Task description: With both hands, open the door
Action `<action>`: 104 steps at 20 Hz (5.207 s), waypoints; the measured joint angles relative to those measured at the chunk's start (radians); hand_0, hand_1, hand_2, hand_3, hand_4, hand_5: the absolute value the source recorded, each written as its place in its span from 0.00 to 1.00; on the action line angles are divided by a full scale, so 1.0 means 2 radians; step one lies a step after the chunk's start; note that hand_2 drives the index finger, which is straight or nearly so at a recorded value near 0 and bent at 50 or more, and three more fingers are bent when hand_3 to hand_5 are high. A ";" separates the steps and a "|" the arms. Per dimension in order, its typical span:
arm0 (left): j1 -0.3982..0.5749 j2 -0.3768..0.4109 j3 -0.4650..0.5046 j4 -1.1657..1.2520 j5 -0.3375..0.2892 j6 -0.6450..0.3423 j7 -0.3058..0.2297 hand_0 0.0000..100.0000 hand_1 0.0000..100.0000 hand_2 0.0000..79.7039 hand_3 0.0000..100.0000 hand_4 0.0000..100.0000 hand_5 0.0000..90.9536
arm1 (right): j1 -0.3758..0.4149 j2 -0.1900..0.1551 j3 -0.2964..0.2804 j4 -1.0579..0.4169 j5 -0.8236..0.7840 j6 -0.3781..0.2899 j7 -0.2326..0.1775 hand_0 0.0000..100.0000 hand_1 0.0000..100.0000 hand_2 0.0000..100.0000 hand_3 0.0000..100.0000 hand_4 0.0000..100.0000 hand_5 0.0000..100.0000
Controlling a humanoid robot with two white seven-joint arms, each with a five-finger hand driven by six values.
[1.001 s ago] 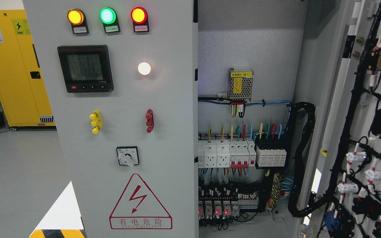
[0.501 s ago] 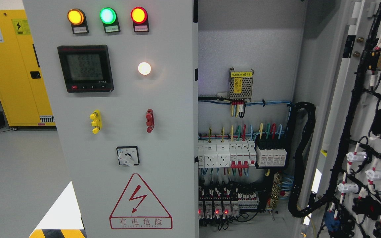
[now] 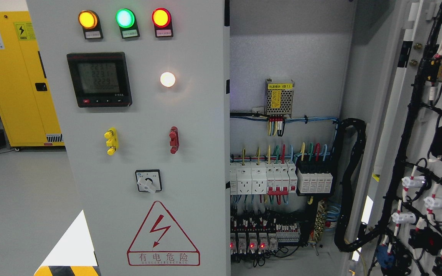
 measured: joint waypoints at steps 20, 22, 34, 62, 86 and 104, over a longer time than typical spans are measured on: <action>-0.003 -0.011 -0.002 0.089 -0.015 -0.001 0.081 0.00 0.00 0.00 0.00 0.00 0.00 | 0.045 0.003 0.005 -0.125 -0.013 -0.023 -0.001 0.20 0.12 0.00 0.00 0.00 0.00; -0.003 -0.012 -0.002 0.091 -0.015 -0.001 0.079 0.00 0.00 0.00 0.00 0.00 0.00 | 0.065 0.003 0.009 -0.180 -0.020 -0.023 -0.001 0.20 0.12 0.00 0.00 0.00 0.00; -0.003 -0.017 -0.004 0.100 -0.019 -0.001 0.077 0.00 0.00 0.00 0.00 0.00 0.00 | 0.183 -0.005 0.063 -0.601 -0.092 -0.027 -0.004 0.20 0.12 0.00 0.00 0.00 0.00; 0.015 -0.019 -0.004 0.104 -0.018 -0.002 0.077 0.00 0.00 0.00 0.00 0.00 0.00 | -0.151 0.011 0.126 -0.888 -0.109 -0.029 0.003 0.20 0.12 0.00 0.00 0.00 0.00; 0.015 -0.019 -0.005 0.104 -0.018 -0.003 0.077 0.00 0.00 0.00 0.00 0.00 0.00 | -0.380 0.030 0.100 -0.713 -0.146 0.078 0.044 0.20 0.12 0.00 0.00 0.00 0.00; 0.016 -0.019 -0.005 0.105 -0.018 -0.002 0.077 0.00 0.00 0.00 0.00 0.00 0.00 | -0.431 0.031 0.074 -0.672 -0.188 0.150 0.147 0.20 0.12 0.00 0.00 0.00 0.00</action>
